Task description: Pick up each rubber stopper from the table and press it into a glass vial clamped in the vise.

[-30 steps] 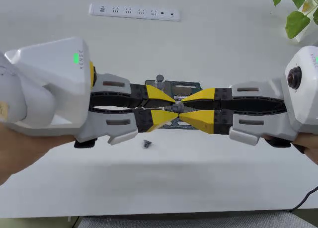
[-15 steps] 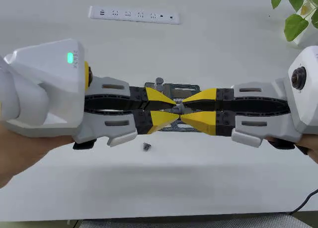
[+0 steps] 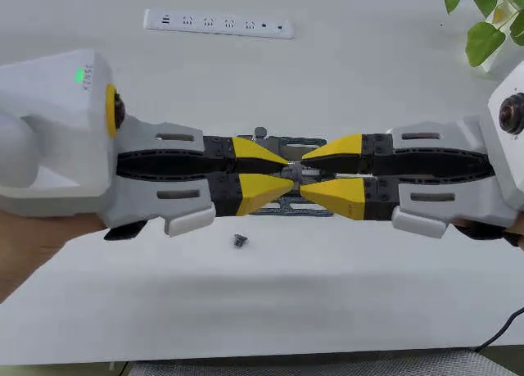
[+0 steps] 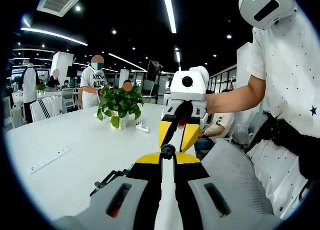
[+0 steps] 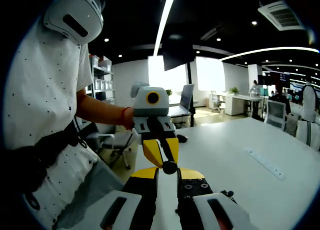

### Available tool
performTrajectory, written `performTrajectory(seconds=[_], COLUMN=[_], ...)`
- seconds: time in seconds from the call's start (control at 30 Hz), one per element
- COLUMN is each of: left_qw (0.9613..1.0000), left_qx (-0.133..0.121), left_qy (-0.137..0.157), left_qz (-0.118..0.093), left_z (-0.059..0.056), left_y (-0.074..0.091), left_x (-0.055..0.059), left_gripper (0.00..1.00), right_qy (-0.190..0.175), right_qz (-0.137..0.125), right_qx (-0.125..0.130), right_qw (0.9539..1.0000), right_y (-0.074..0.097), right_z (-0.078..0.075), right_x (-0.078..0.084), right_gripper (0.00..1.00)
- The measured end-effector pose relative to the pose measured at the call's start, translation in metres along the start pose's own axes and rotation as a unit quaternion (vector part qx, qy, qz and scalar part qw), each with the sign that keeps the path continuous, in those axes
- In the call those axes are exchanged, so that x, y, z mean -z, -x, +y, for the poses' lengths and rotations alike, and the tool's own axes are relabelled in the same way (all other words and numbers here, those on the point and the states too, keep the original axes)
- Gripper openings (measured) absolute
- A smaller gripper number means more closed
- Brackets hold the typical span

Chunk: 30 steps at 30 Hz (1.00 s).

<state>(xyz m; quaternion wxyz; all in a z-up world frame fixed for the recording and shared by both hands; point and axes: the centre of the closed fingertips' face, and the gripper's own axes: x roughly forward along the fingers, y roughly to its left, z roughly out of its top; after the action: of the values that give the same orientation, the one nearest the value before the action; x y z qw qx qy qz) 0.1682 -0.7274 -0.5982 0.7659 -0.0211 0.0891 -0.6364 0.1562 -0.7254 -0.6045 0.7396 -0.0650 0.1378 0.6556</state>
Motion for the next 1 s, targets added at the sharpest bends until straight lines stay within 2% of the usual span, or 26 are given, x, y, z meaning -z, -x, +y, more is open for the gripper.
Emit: performTrajectory(seconds=[0.17,0.33,0.6,1.0], left_qw=[0.9998,0.9997,0.9993,0.9983], left_qx=[0.01,0.019,0.029,0.037], left_qy=[0.01,0.015,0.022,0.036], left_qz=[-0.011,-0.009,-0.011,-0.026], left_z=[-0.003,-0.008,-0.012,-0.016], left_y=[0.002,0.002,0.002,0.003], left_x=[-0.004,-0.003,-0.003,-0.008], left_gripper=[0.04,0.04,0.04,0.04], right_qy=[0.001,0.002,0.003,0.001], right_qz=[-0.007,-0.011,-0.01,-0.011], right_qx=[0.0,-0.007,-0.017,-0.023], right_qw=[1.0,0.9999,0.9998,0.9997], right_y=[-0.001,-0.001,-0.001,0.0], right_z=[0.001,0.004,0.009,0.01], right_x=[-0.006,-0.01,-0.011,-0.013], right_gripper=[0.1,0.09,0.07,0.08])
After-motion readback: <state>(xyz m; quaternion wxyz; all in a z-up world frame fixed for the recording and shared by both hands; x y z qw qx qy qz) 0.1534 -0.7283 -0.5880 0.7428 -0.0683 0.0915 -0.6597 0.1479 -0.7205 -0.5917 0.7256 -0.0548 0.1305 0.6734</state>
